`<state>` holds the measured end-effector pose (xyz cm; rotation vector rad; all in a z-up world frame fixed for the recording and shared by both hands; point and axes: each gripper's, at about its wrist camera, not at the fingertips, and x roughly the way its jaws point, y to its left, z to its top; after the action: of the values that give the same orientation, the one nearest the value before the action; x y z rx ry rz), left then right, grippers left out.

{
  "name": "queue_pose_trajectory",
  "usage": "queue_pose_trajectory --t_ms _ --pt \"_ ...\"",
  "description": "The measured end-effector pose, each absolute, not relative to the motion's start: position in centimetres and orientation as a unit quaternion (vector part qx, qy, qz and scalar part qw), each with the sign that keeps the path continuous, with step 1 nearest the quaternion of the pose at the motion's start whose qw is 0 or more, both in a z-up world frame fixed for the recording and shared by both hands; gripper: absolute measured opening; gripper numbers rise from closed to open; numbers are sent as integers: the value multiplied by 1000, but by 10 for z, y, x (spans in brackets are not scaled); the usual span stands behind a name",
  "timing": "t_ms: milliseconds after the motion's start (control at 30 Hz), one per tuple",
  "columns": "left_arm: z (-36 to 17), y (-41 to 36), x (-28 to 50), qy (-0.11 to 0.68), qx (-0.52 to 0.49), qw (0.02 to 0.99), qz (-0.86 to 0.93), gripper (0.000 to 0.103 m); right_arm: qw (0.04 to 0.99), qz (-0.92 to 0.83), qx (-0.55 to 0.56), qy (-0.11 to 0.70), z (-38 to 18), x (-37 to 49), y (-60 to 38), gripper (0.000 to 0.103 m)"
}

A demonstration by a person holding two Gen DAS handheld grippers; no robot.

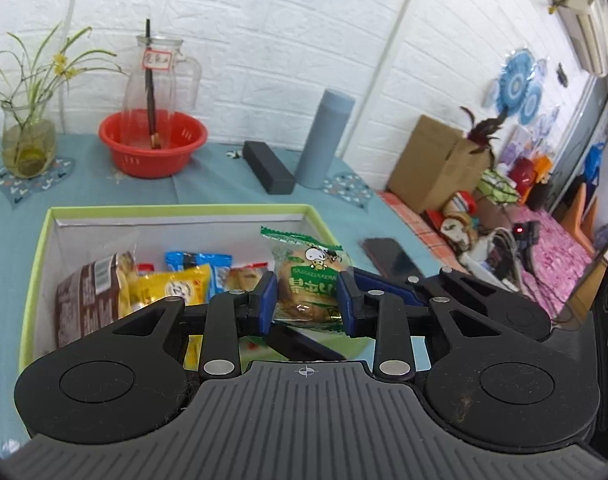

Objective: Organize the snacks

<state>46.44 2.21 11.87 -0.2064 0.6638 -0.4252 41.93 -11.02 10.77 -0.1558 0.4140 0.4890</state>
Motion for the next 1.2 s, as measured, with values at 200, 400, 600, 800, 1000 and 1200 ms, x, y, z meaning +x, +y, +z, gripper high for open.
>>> queue_pose_trajectory --t_ms 200,400,600,800,1000,1200 --pt "96 22 481 319 -87 928 -174 30 941 244 -78 222 90 449 -108 81" --pt "105 21 439 291 -71 940 -166 42 956 214 -60 190 100 395 -138 93" --pt "112 11 391 291 -71 935 -190 49 960 198 -23 195 98 317 -169 93" --pt "97 1 350 316 -61 923 -209 54 950 201 12 240 61 260 -176 93" --pt "43 -5 329 397 -85 881 -242 52 939 198 30 280 29 245 -170 93" --pt "15 -20 336 435 -84 859 -255 26 929 215 2 300 23 261 -157 93"
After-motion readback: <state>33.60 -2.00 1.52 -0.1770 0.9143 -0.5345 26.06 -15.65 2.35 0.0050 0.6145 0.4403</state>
